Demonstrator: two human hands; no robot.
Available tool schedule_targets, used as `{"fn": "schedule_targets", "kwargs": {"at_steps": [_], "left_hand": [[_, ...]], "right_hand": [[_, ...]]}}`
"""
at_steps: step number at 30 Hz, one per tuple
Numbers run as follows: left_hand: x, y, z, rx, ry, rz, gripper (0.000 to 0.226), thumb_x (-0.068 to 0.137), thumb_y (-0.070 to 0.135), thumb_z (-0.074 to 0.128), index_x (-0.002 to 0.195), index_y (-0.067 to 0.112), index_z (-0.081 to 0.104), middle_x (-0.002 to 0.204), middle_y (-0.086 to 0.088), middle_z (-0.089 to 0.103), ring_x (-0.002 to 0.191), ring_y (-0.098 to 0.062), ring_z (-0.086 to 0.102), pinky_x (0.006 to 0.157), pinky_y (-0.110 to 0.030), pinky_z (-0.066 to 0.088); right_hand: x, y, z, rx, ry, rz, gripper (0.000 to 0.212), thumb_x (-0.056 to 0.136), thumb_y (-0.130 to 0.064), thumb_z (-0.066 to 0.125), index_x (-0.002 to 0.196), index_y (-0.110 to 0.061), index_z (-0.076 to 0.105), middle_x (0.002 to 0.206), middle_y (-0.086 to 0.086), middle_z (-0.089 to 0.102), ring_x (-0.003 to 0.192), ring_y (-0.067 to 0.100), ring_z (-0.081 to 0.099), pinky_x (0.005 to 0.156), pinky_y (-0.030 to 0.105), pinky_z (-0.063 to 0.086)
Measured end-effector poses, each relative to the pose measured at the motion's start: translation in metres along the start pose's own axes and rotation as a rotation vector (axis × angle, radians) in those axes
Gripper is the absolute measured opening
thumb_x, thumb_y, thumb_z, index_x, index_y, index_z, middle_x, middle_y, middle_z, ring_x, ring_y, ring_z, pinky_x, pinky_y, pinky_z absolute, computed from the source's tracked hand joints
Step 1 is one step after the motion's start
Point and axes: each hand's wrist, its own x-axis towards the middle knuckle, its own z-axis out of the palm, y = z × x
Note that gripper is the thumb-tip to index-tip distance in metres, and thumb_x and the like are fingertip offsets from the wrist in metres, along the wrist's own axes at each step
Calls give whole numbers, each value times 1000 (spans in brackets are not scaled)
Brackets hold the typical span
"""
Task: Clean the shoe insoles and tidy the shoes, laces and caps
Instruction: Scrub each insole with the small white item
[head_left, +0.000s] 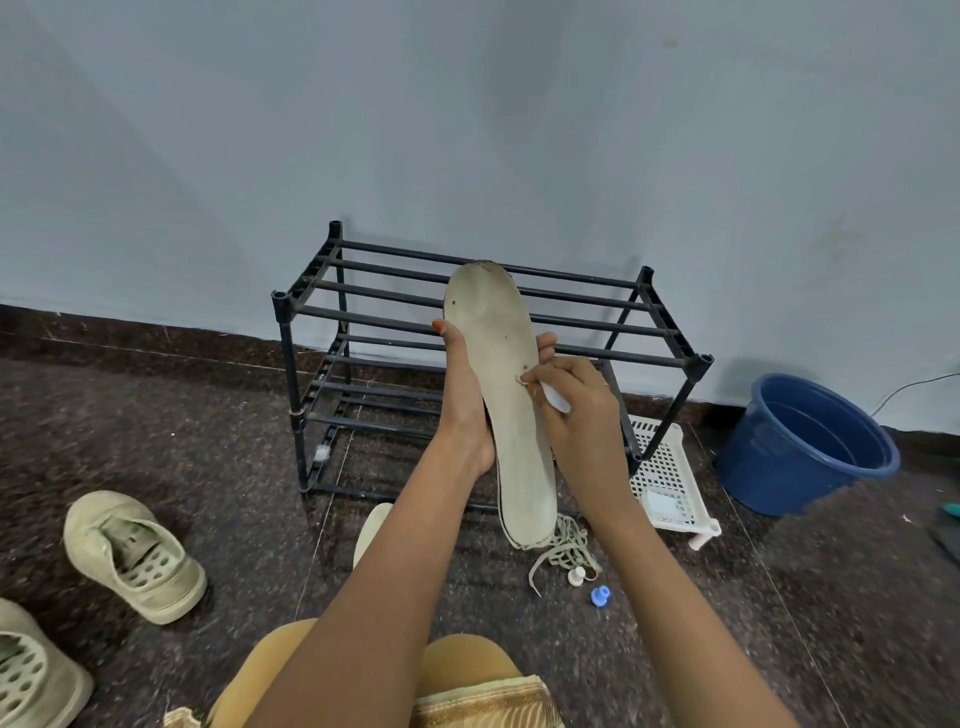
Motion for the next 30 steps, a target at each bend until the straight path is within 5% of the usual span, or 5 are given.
{"fn": "schedule_targets", "kwargs": {"at_steps": [4,7,13,20,30], "left_hand": [[3,-1,-2,-85,37,64,100,82,77,5,125,2,55,96,-10,70,87,-18,65,91,-31,48],[4,0,-4,-166,66,96,95,83,77,8,113,4,60,92,-11,71,88,-20,65,93,-32,47],[5,3,-6,-297,79,111,91,83,78,13,105,3,60,87,-13,69,75,-23,63,82,-34,50],[2,1,-4,-181,85,75,95,82,78,6,105,6,62,87,-9,71,71,-20,66,71,-29,53],[7,-1,-4,-272,123,125,91,82,79,13,101,3,60,78,-13,68,68,-20,63,76,-31,52]], "right_hand": [[-5,0,-4,27,-45,56,14,82,-2,62,93,-5,69,89,5,61,83,15,55,74,6,37],[-10,-5,-6,88,-61,122,16,83,-1,60,95,-5,69,90,-1,57,83,7,52,75,-1,33],[-18,-13,-3,171,-45,213,15,83,-1,61,93,-4,70,94,10,64,82,-1,51,73,-2,33],[-5,-15,-3,136,22,242,17,85,-3,60,100,-3,68,91,11,60,77,-2,49,70,-2,32],[-22,-27,2,177,-86,286,17,86,-3,58,100,-5,68,96,5,59,86,4,51,76,-3,32]]}}
